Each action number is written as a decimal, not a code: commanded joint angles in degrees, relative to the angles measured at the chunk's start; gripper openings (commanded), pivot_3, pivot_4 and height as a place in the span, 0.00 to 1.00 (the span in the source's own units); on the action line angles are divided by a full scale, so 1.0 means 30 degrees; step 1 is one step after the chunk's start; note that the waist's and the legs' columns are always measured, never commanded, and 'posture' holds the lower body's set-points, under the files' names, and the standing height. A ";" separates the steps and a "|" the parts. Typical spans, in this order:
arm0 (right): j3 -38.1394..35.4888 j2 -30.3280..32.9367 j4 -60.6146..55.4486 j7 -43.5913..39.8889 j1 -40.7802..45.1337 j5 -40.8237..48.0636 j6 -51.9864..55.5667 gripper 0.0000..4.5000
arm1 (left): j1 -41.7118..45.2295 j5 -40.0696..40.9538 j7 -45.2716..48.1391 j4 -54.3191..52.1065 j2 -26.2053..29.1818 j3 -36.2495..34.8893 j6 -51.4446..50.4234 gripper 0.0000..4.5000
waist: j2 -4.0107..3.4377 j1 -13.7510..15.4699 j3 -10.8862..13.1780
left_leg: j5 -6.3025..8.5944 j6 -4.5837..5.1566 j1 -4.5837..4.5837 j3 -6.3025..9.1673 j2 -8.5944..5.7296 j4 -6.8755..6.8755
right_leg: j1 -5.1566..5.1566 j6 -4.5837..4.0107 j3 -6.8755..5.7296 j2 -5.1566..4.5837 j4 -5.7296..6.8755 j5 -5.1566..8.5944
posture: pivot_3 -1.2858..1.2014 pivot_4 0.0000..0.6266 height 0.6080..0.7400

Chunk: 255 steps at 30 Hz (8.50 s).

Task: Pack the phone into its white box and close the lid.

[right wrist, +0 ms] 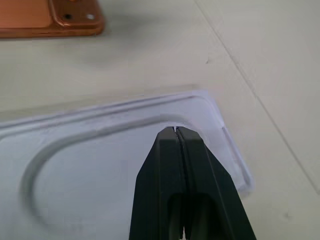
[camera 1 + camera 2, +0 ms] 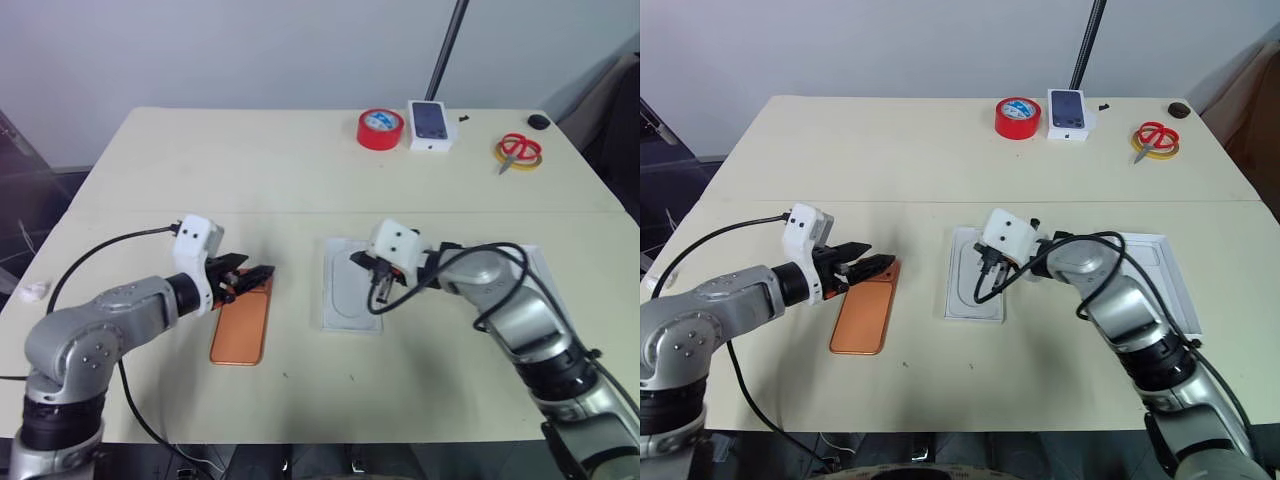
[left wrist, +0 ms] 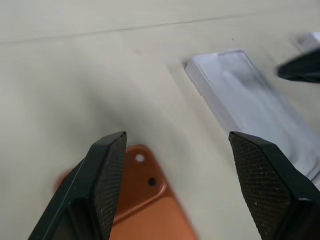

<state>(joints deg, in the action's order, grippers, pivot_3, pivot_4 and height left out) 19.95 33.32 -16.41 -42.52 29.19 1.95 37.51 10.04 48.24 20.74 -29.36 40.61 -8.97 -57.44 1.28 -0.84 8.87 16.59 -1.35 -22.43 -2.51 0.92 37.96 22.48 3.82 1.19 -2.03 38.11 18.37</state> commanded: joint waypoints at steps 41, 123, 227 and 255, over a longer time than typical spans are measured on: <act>0.7271 -0.3872 0.4762 -0.4912 0.5076 -0.3067 -0.3643 0.00 | -0.4959 1.3362 -0.8212 0.2514 0.0757 -0.5116 -0.7515 0.99 | -0.0061 -0.0499 0.0032 | 0.0067 0.0161 0.0013 0.0036 -0.0006 0.0025 | -0.0008 0.0054 -0.0087 -0.0035 0.0062 -0.0029 | 0.52 0.24 1.00; -0.4717 0.2328 -0.2497 -0.5449 -0.1044 0.0785 0.0440 0.00 | 0.3032 2.0631 -1.3913 0.6290 -0.3570 0.2509 0.1990 0.00 | -0.0153 0.0054 0.0173 | 0.0019 0.0202 -0.0070 0.0072 -0.0116 -0.0242 | -0.0011 0.0057 -0.0216 -0.0174 -0.0256 -0.0026 | 0.52 0.24 1.00; -0.0368 0.6192 -0.3863 -0.3514 -0.2944 -0.2277 0.0264 0.00 | 1.1965 -1.3731 1.3256 1.0022 -0.5722 1.6223 0.4798 0.04 | -0.0084 0.0679 0.0249 | -0.0048 0.0386 -0.0295 0.0186 -0.0177 0.0412 | 0.0051 0.0120 -0.0313 -0.0175 0.0261 -0.0051 | 0.52 0.24 1.00; -0.6719 0.9912 -0.3436 -0.4244 -0.9590 -0.1925 -0.0778 0.00 | 1.4117 -1.6164 1.2291 1.8570 -1.5162 1.5065 0.7126 0.04 | -0.0114 0.1059 0.0231 | -0.0044 0.0711 -0.0327 0.0306 -0.0479 0.0413 | -0.0166 0.0310 -0.0429 -0.0505 -0.0038 -0.0141 | 0.52 0.24 1.00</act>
<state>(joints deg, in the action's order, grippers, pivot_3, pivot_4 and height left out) 0.74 62.92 -24.43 -54.45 0.10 -5.37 37.74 52.36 -0.60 57.47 26.12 -1.85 34.93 -37.16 0.94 2.34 9.57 16.46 0.78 -23.42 -1.59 -0.52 39.20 21.98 4.81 -0.10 -3.55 37.99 17.93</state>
